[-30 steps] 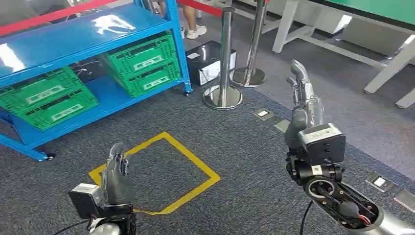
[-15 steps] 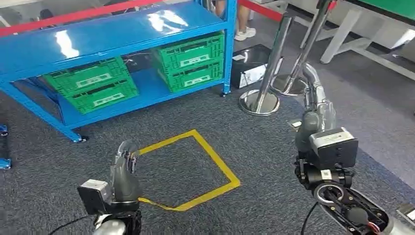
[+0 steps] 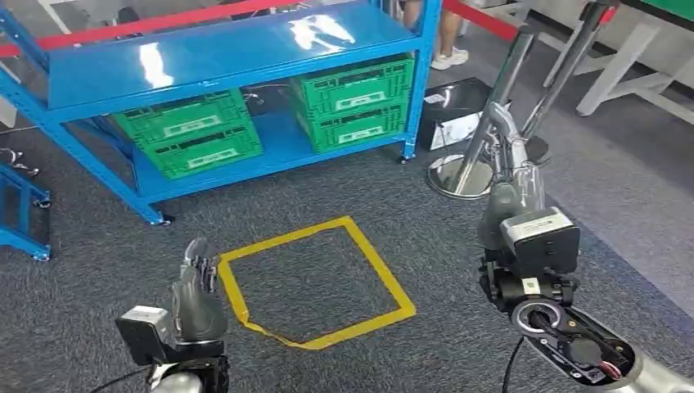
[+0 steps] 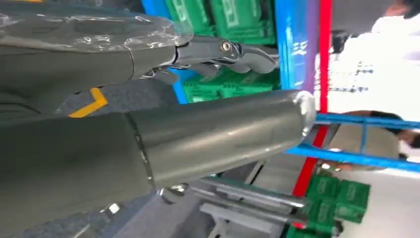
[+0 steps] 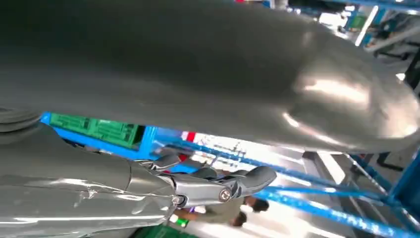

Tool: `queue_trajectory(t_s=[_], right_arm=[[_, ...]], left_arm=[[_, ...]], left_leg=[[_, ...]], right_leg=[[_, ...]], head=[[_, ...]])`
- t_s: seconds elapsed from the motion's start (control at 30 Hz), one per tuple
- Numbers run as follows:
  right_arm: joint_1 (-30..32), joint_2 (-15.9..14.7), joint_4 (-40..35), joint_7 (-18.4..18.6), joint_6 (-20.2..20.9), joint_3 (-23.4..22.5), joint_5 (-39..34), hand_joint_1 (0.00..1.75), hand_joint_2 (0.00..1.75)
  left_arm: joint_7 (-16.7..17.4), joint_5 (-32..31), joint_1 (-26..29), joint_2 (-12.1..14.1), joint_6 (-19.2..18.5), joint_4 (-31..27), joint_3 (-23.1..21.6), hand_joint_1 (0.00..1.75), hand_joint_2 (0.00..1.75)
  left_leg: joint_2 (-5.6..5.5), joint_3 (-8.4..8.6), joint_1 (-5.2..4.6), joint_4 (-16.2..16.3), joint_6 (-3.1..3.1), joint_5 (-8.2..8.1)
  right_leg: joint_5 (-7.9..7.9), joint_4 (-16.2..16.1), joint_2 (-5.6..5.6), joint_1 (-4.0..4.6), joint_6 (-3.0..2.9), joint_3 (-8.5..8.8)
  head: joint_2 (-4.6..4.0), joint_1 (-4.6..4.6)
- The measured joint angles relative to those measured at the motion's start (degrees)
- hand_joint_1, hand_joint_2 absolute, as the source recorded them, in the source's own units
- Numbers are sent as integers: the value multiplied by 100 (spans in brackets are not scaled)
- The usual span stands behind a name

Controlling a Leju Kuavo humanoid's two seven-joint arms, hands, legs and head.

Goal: Take the parts from the cabinet and place them on the table.

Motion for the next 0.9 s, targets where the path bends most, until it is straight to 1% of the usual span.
queue_trajectory(t_s=[0.03, 0.07, 0.1, 0.13, 0.17, 0.2, 0.23, 0.27, 0.3, 0.33, 0.37, 0.4, 0.43, 0.47, 0.5, 0.53, 0.57, 0.7, 0.73, 0.8, 0.83, 0.9], right_arm=[[2, 0, 0, 0, 0, 0, 0, 0, 0], [0, 0, 0, 0, 0, 0, 0, 0, 0], [-5, 0, -2, 0, 0, 0, 0, 0, 0], [-11, 0, -2, -2, 0, -2, 0, 0, 0], [-12, 0, -7, -9, 0, -2, 2, 0, 0], [-6, -2, -7, -4, -4, -4, 0, 0, 0], [13, -2, -2, 4, -4, -4, 0, 0, 0], [22, -2, -2, 2, -6, -2, 0, 0, 0], [21, -2, 0, 4, -6, -2, 0, 0, 0], [20, -2, 0, 2, -7, -2, 0, 0, 0], [18, -2, 0, 0, -9, -2, -2, 0, 0], [16, -2, 0, -11, -18, -2, -11, 0, 0], [10, -2, 0, -26, -24, -2, -31, 0, 0], [10, 0, 4, -37, -24, -2, -50, 0, 0], [12, 0, -4, -52, -31, -2, -70, 0, 0], [19, 0, -4, -52, -35, -4, -96, 0, 0], [14, 0, -4, -57, -42, -2, -112, 0, 0], [12, 0, -4, -63, -42, -2, -114, 0, 0], [14, 0, -4, -63, -42, -2, -114, 0, 0], [13, 0, -4, -63, -39, -2, -114, 0, 0], [13, 0, -4, -63, -39, -2, -114, 0, 0], [13, 0, -4, -63, -42, -2, -114, 0, 0]], left_arm=[[2, 9, 5, 2, 0, 0, 0, 0, 0], [2, 11, 10, 7, -2, 0, 0, 0, 0], [0, 11, 8, 2, -2, -4, 0, 0, 0], [-4, 11, 20, -4, -5, -9, 0, 0, 0], [-9, 11, -2, -6, -9, -9, 0, 0, 0], [-4, 15, -11, -15, -15, -7, 0, 0, 0], [-4, 17, -4, -15, -31, -7, 0, 0, 0], [-4, 22, 8, -13, -33, -7, 0, 0, 0], [-4, 28, 16, -13, -33, -7, 0, 0, 0], [-4, 28, 20, -13, -37, -7, 0, 0, 0], [-4, 31, 19, -15, -37, -7, 0, 0, 0], [-7, 31, 19, -15, -39, -7, 0, 0, 0], [-7, 31, 20, -15, -39, -7, 0, 0, 0], [-9, 39, 17, -13, -39, -7, 2, 0, 0], [-9, 42, 19, -11, -44, -7, 2, 0, 0], [-11, 46, 23, -9, -44, -7, 0, 0, 0], [-15, 44, 33, -7, -44, -7, 0, 0, 0], [-18, 46, 28, -4, -44, -7, 0, 0, 0], [-18, 46, 28, -4, -44, -7, 0, 0, 0], [-18, 46, 28, -2, -44, -7, 0, 0, 0], [-18, 46, 28, -2, -44, -7, 0, 0, 0], [-18, 46, 28, -2, -44, -7, 0, 0, 0]], left_leg=[[-45, -12, -6, 15, 22, -18], [-113, -14, -15, 11, 43, -26], [-180, 42, 13, -80, 87, 6], [-222, 110, 64, -147, 100, 37], [-277, 132, 76, -162, 143, 45], [-325, 138, 76, -162, 162, 38], [-400, 139, 70, -160, 172, 31], [-465, 139, 58, -154, 180, 25], [-537, 141, 57, -144, 183, 19], [-610, 149, 58, -127, 179, 6], [-657, 163, 62, -104, 171, -18], [-706, 180, 65, -66, 155, -51], [-756, 189, 71, -15, 130, -95], [-791, 151, 30, 37, 92, -121], [-804, 117, 38, 66, 74, -118], [-795, 108, 39, 97, 98, -134], [-792, 112, 35, 60, 125, -122], [-765, 145, 57, 20, 120, -123], [-765, 148, 59, 14, 115, -122], [-764, 155, 65, -3, 86, -120], [-764, 157, 66, -8, 78, -119], [-764, 161, 67, -19, 64, -116]], right_leg=[[-12, -6, -45, 1, 32, 21], [-12, -46, -97, -2, 69, 56], [-30, -82, -142, 3, 116, 113], [-98, 8, 54, -28, 133, 104], [-300, 308, 254, -25, 122, -35], [-537, 791, 373, -19, 118, -268], [-741, 1305, 430, -11, 126, -540], [-841, 1693, 448, -4, 133, -765], [-792, 1798, 449, -1, 132, -860], [-608, 1630, 449, 2, 126, -819], [-312, 1217, 452, 1, 117, -659], [18, 658, 461, 0, 108, -424], [216, 156, 486, -3, 99, -232], [106, 85, 559, 16, 89, -186], [119, 84, 563, 10, 39, -193], [129, 44, 563, 8, 45, -197], [128, 53, 567, 27, 43, -195], [125, 49, 591, 53, 16, -195], [121, 50, 592, 58, -8, -194], [116, 50, 591, 62, -23, -194], [117, 50, 591, 64, -36, -194], [116, 50, 591, 65, -42, -194]], head=[[0, 0], [0, 0], [0, -2], [0, 35], [0, 50], [0, 120], [0, 173], [0, 197], [0, 203], [0, 212], [0, 232], [0, 260], [0, 310], [0, 317], [0, 299], [0, 280], [0, 260], [0, 160], [0, 138], [0, 105], [2, 96], [0, 81]])
